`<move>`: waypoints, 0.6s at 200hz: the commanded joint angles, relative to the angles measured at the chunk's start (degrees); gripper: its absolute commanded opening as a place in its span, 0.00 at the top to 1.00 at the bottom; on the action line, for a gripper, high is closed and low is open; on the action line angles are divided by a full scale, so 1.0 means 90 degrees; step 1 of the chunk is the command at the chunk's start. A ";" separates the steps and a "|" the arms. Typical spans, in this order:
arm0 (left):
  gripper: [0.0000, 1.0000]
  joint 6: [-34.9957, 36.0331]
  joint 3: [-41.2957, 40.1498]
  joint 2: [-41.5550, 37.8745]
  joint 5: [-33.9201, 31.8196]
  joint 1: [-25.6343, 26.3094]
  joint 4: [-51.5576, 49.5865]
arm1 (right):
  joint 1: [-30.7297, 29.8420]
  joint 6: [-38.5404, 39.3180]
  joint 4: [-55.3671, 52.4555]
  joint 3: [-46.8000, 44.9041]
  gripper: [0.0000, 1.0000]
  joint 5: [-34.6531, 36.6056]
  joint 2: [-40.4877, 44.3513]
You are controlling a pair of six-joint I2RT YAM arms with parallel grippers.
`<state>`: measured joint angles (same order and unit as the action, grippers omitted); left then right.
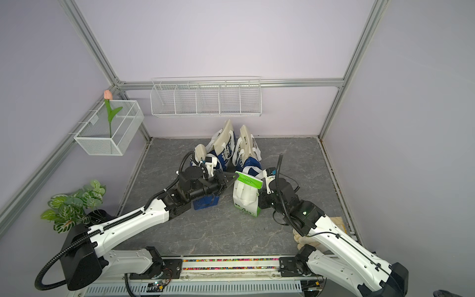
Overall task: Open the takeout bag
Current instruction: Place the takeout bag at the center of the board.
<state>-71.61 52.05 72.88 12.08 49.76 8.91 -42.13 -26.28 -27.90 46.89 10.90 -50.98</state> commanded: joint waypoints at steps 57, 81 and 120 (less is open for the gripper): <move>1.00 0.0008 0.0233 0.0077 -0.0213 0.0024 0.0343 | -0.0144 0.0518 -0.1366 0.0768 0.70 0.0705 0.0007; 1.00 -0.0011 0.0244 0.0219 -0.0205 0.0042 0.0348 | -0.0770 0.0613 -0.2087 0.1347 0.37 0.1901 0.0203; 1.00 -0.0101 0.0195 0.0232 -0.0245 0.0053 0.0487 | -0.1095 0.1263 -0.2435 0.2001 0.00 0.2571 0.0274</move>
<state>-71.61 52.25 74.83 11.14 50.02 11.14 -50.92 -19.73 -45.89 62.08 27.22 -49.06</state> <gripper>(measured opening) 0.045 0.988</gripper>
